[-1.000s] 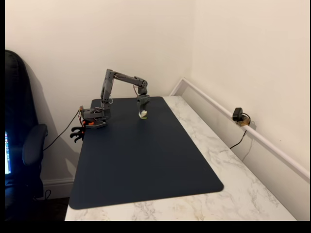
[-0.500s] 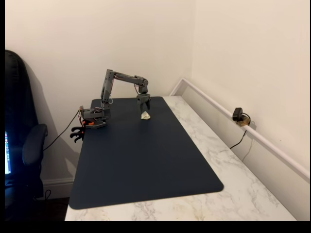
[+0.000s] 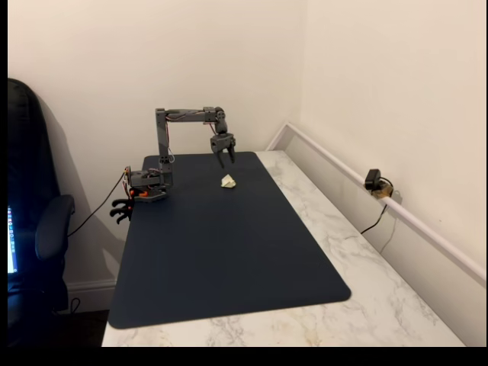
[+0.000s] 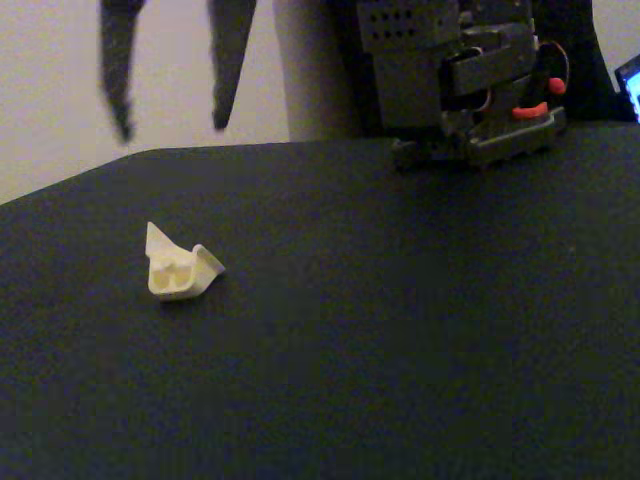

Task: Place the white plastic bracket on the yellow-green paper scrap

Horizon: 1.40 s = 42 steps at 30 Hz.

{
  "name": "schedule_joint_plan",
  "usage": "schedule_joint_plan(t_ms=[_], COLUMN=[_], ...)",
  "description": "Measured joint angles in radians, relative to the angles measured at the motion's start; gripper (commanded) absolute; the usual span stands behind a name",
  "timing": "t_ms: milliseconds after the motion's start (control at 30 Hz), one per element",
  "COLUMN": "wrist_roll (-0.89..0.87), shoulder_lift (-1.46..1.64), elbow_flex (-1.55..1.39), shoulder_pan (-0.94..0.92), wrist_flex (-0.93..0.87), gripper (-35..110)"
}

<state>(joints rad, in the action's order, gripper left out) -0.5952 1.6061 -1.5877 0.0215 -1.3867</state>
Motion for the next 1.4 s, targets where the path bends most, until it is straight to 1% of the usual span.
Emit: schedule_joint_plan(t_ms=[67,333,533,833,1067,1400], wrist_roll=[-0.009,0.043,0.092,0.092,0.075,0.106], shoulder_lift=[0.035,0.092,0.149,0.204,0.281,0.385], elbow_flex=[-0.012,-0.018,-0.11,-0.305,-0.422,-0.64], shoulder_pan=[0.044,0.236,0.353,0.436,0.469,0.489], wrist_flex=[0.003,-0.005,0.04,0.172,0.221,0.305], gripper=[0,0,0,0,0,0])
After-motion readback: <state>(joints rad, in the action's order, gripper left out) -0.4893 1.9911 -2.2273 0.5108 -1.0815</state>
